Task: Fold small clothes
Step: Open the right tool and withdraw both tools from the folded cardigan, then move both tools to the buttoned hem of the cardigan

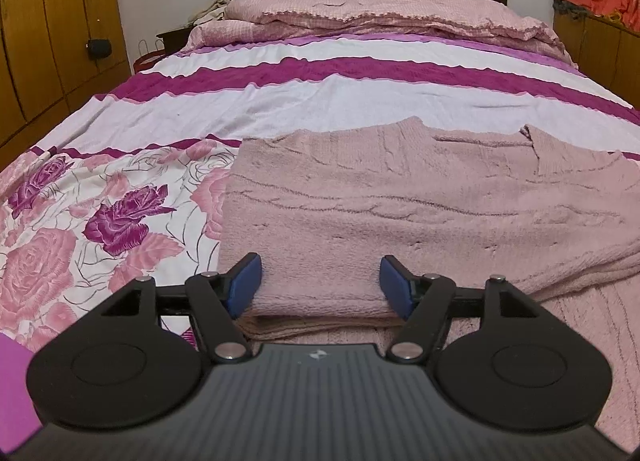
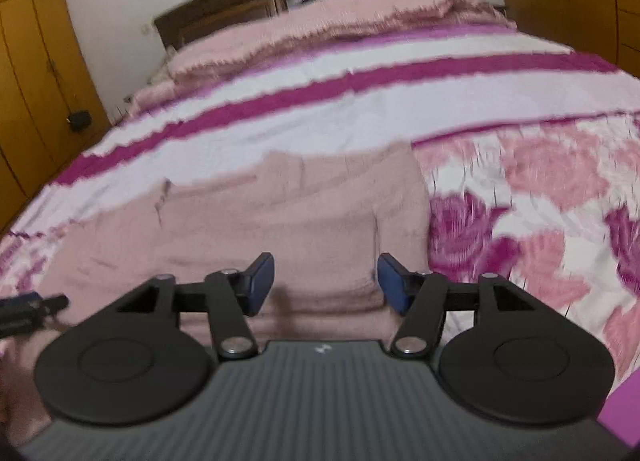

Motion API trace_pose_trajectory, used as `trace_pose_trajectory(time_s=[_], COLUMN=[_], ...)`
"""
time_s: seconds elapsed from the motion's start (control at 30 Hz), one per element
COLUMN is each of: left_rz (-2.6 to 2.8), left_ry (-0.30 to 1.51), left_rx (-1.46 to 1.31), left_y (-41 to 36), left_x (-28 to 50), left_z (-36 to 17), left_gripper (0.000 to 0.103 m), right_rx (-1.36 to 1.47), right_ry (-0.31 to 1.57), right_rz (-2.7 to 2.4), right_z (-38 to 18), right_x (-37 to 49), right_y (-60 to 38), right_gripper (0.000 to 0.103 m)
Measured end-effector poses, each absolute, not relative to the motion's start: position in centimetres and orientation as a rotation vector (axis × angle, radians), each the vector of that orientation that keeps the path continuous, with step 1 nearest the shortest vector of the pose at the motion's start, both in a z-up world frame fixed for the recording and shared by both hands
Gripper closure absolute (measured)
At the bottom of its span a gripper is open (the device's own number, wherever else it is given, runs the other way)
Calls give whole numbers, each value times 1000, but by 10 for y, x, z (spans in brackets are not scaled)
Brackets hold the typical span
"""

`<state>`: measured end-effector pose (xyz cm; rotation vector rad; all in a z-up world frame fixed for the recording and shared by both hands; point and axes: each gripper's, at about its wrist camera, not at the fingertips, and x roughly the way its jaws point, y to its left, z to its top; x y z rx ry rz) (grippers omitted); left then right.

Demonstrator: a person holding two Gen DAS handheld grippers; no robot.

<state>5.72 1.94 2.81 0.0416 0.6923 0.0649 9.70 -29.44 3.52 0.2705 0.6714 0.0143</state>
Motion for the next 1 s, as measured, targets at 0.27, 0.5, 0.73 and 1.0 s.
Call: trace_pose_trajectory(time_s=[0.27,0.5,0.73,1.0], left_rz=[59,29,-27,-21], left_ry=[704,717,755,705], left_rx=[46,71,2,42], left_y=[18,19,32,35], left_x=[59,36,-10,-72], left_z=[26,45,67,95], left_gripper=[26,25,25,22], right_rx=[338,305,272,162], right_ry=[666,628,636,650], right_rz=[11,78,217,285], right_z=[34,74,100,113], right_x=[93,60,17,-34], right_y=[-300,-297,-284,-267], right_gripper=[43,42,42,42])
